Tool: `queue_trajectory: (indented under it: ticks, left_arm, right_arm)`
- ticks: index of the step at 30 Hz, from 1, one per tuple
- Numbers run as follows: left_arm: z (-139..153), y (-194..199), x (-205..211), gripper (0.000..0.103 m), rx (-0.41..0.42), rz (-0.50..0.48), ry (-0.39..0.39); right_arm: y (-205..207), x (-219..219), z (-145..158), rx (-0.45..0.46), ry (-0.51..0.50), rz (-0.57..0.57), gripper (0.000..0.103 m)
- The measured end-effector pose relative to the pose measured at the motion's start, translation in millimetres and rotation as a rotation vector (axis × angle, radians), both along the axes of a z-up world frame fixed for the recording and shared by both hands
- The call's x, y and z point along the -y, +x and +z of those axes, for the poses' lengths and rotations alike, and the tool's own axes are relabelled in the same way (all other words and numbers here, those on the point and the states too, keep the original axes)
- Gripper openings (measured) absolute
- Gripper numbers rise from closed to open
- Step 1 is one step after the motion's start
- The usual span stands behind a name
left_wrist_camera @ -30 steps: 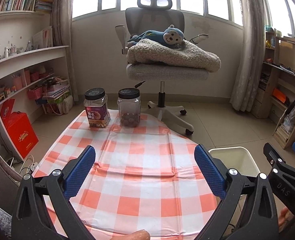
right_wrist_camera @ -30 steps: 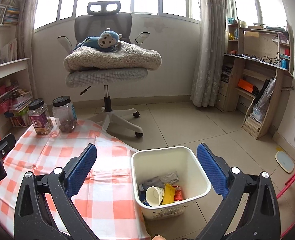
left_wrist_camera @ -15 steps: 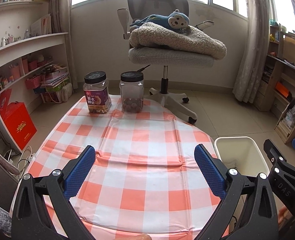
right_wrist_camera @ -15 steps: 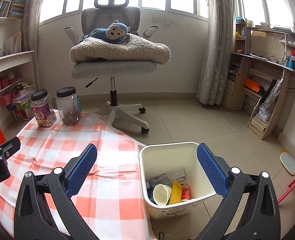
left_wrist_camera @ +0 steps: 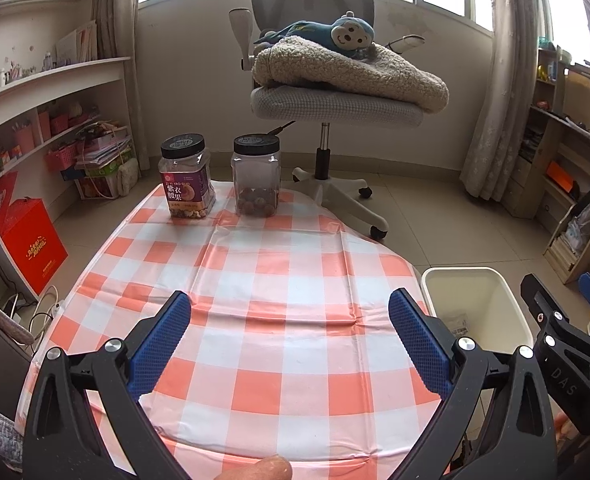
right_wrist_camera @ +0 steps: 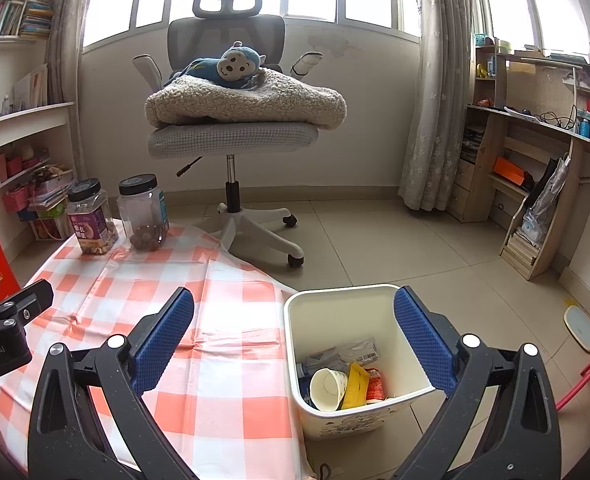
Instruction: Collect trash
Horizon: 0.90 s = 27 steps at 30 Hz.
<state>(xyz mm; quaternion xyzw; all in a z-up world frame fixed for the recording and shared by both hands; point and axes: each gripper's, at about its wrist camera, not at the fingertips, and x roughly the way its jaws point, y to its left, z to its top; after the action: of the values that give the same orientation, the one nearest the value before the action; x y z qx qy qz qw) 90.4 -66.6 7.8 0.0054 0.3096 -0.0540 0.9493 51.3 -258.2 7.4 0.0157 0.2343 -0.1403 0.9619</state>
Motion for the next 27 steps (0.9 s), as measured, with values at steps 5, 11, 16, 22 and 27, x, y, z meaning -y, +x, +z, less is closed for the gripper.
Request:
queue_trajectory:
  ticks: [5, 11, 16, 22, 27]
  left_arm:
    - [-0.8, -0.4, -0.8, 0.096, 0.001, 0.004, 0.001]
    - [-0.8, -0.5, -1.3, 0.096, 0.003, 0.004, -0.004]
    - [0.0, -0.1, -0.2, 0.096, -0.003, 0.001, -0.011]
    - [0.5, -0.3, -0.2, 0.096, -0.006, -0.001, -0.017]
    - [0.9, -1.2, 2.0, 0.096, -0.007, -0.005, -0.016]
  right_arm:
    - [0.3, 0.3, 0.9, 0.000, 0.009, -0.003, 0.096]
    - [1.1, 1.8, 1.6, -0.001, 0.025, -0.003, 0.096]
    - [1.8, 0.9, 1.3, 0.001, 0.029, -0.002, 0.096]
    - [2.7, 0.4, -0.7, -0.003, 0.035, 0.005, 0.096]
    - [1.0, -0.7, -0.3, 0.004, 0.044, 0.015, 0.096]
